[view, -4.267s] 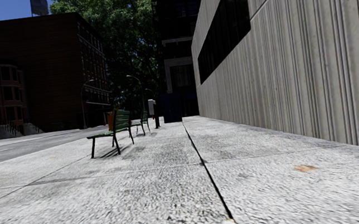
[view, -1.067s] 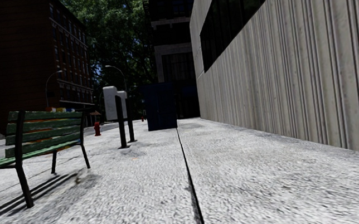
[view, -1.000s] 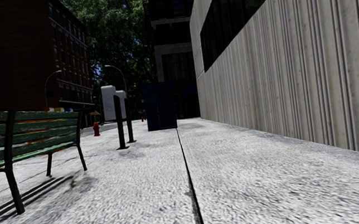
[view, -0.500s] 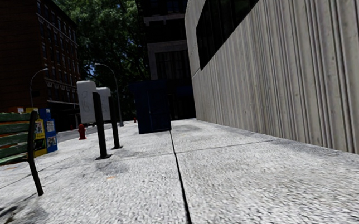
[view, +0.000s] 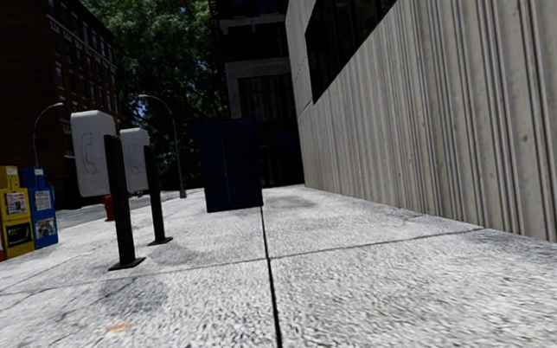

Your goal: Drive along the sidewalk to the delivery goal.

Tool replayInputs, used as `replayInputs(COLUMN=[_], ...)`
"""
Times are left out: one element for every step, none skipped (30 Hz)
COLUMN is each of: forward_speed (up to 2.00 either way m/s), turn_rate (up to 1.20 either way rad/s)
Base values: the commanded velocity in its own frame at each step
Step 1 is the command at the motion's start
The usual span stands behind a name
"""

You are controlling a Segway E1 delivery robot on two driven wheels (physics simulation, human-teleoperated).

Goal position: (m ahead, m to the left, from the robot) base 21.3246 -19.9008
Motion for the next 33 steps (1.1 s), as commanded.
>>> replayInputs(forward_speed=[2.0,2.0,2.0,2.0,2.0,2.0,2.0,2.0,2.0,2.0,2.0,2.0,2.0,2.0,2.0,2.0,2.0,2.0,2.0,2.0,2.0,2.0,2.0,2.0,2.0,2.0,2.0,2.0,2.0,2.0,2.0,2.0,2.0], turn_rate=[-0.37,-0.37,-0.37,-0.38,-0.38,-0.38,-0.38,-0.36,-0.36,-0.29,-0.22,-0.1,-0.1,0.0,0.0,0.0,0.0,0.0,0.0,0.0,0.0,0.0,0.0,0.0,0.0,0.0,0.0,0.0,0.0,0.0,0.0,0.0,0.0])
